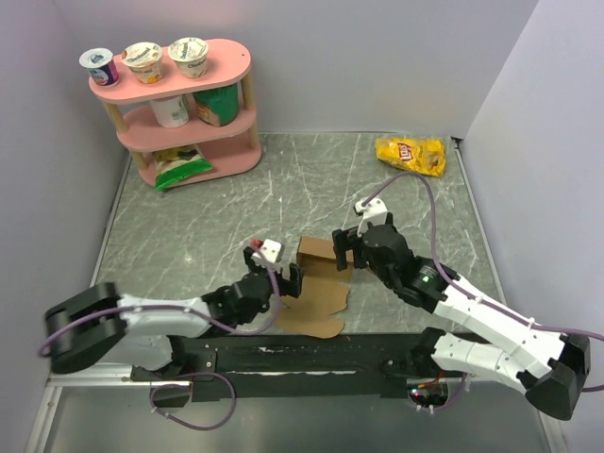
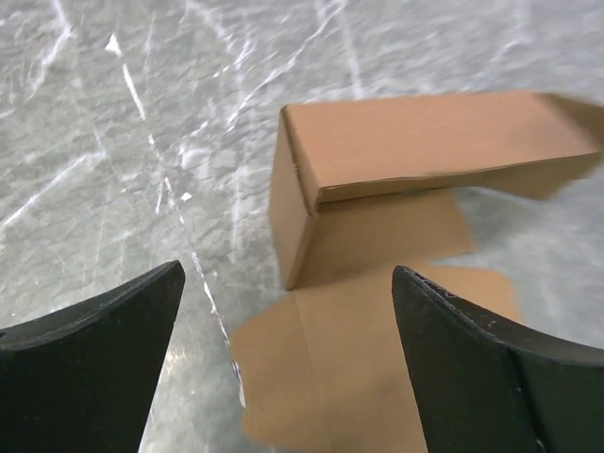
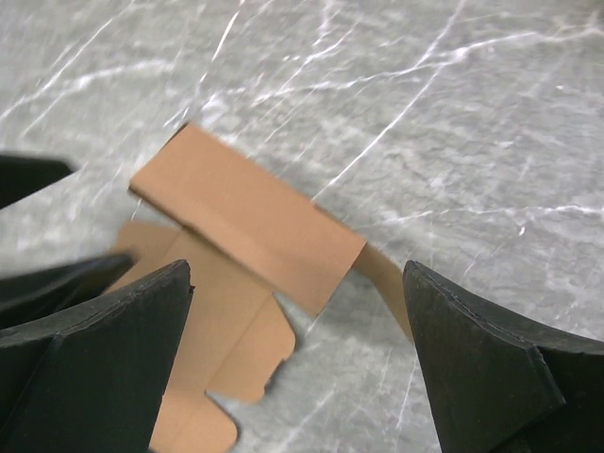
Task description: Fold the paper box
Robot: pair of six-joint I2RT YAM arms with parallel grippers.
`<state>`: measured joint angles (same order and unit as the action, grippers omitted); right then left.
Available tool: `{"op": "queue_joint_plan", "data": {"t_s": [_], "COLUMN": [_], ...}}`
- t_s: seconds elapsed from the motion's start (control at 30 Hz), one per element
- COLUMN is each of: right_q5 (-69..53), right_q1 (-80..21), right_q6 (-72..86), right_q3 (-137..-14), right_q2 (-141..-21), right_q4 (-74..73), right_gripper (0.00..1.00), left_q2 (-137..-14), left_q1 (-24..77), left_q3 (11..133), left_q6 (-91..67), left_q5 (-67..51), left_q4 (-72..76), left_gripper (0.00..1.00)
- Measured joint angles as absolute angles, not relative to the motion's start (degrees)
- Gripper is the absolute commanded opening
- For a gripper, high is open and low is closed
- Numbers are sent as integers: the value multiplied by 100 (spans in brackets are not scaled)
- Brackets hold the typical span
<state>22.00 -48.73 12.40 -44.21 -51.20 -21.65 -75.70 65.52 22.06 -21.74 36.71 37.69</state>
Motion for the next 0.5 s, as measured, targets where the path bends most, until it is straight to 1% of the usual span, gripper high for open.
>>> {"op": "queue_joint_plan", "data": {"t_s": [0.03, 0.07, 0.17, 0.23, 0.27, 0.33, 0.4, 0.5], "right_q5": [2279, 2329, 2418, 2440, 2443, 2449, 2521, 2823], "right_q1": [-4869, -4858, -4847, -4847, -4845, -4845, -4849, -4923], "right_q6": [1275, 1306, 1367, 1385, 1389, 1389, 1391, 1356], "right_q3": [-4434, -4447, -4480, -4480, -4480, -4475, -4460, -4357], "right_q2": [-5183, -5251, -5446, -5537, -5564, -5596, -5638, -5752], "right_q4": [-2112, -2060, -1929, -1855, -1804, -1699, -1529, -1166], "right_gripper": [99, 99, 98, 96, 95, 93, 93, 92], "left_q2": [-7260, -6960, -6204, -5734, -5551, -5474, -5714, -6311], "left_q1": [6552, 6552, 6482, 6169, 5839, 5188, 4563, 4241], "left_q3": [2150, 2112, 2102, 2156, 2250, 2517, 2956, 3433], "left_q6": [-2182, -2189, -2246, -2408, -2534, -2770, -3013, -3236], "left_q5": [3553, 3415, 3046, 2593, 2244, 1697, 1155, 582], "left_q4": [3612, 3452, 3013, 2659, 2456, 2187, 1964, 1852], "left_gripper": [96, 94, 95, 93, 88, 84, 83, 81]}}
